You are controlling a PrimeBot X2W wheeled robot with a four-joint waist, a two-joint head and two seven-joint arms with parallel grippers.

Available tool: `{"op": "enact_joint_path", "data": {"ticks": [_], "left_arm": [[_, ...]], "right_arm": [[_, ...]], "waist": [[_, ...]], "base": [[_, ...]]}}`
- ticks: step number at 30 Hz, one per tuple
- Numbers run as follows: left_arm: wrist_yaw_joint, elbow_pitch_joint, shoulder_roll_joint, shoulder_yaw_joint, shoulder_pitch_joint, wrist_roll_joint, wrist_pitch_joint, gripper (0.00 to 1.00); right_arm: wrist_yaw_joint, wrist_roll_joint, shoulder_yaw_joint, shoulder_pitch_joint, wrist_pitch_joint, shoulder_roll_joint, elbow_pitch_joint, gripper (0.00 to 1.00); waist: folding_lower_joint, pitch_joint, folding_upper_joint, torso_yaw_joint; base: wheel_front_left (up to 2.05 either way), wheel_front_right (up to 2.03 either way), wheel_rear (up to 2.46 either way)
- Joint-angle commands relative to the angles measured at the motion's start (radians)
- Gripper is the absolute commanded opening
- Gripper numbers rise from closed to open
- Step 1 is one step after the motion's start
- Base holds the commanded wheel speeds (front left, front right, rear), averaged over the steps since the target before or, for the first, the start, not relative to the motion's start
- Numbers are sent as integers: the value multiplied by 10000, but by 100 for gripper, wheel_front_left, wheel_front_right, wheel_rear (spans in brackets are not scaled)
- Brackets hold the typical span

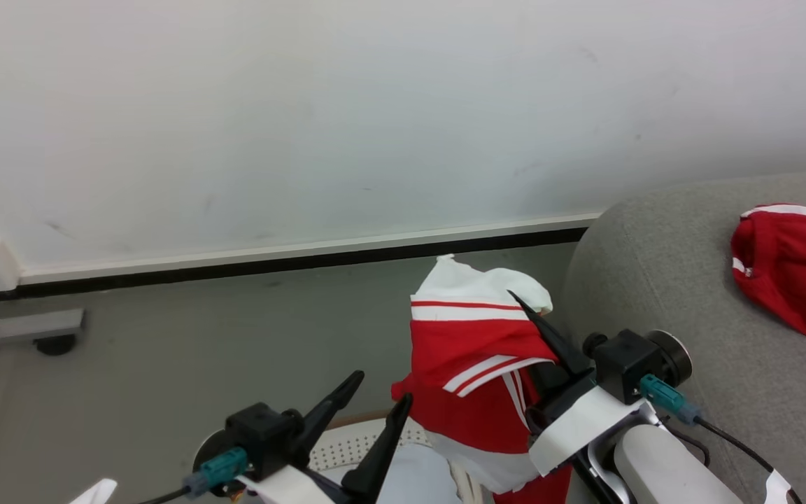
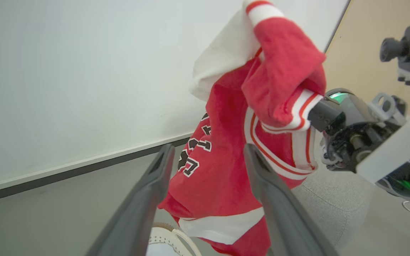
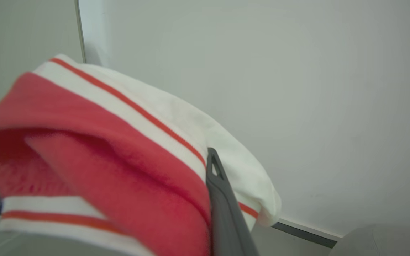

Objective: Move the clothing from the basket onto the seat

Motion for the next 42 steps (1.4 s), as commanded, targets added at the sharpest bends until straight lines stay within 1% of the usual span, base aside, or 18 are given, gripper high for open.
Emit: {"op": "enact_joint_path", "data": {"ticks": [1,7,16,23,27,30,33,36,39,42], "left_arm": [[-57,45,0,-8,-18,53,-104,100],[-128,220,11,-150,-67,153,-444,100],[-206,123,35,-489,-188,311,-462,100],[-308,22,50,-798,-437,492,-476,100],[-368,-43,60,-934,-665,584,-455,100],[-397,-120,124,-1109,-903,757,-395,100],[-446,-198,203,-1227,-1110,901,-349,100],[-479,-329,367,-1295,-1324,994,-299,100],[-542,-491,600,-1315,-1582,1098,-196,100],[-570,-695,814,-1284,-1847,1175,-146,100]], "right_arm": [[-22,-8,-77,143,-1,-78,-72,0],[-22,-176,-327,212,-2,-99,-428,0],[-22,-464,-753,490,-2,-207,-1199,0],[-22,-659,-1278,734,-2,-397,-1847,0],[-22,-545,-1618,805,-1,-398,-2190,0],[-24,-376,-1959,683,-2,-453,-2483,0],[-22,-336,-2240,230,-2,-550,-2673,0],[-22,-188,-2564,-500,8,-670,-2710,0],[-22,-32,-2938,-1567,191,-818,-2670,0],[-22,40,-3429,-2922,519,-1171,-2358,0]], "waist": [[0,99,0,-273],[0,289,0,-1263],[0,811,0,-2764],[0,1356,0,-3468],[0,1785,0,-3583],[0,2275,0,-3492],[0,2778,0,-3364],[0,3330,0,-3191],[0,3940,0,-2981],[0,4498,0,-2787]], "base": [[0,0,0],[0,0,0],[0,0,0],[0,0,0],[0,0,0],[0,0,0],[0,0,0],[0,0,0],[0,0,0],[0,0,0]]}}
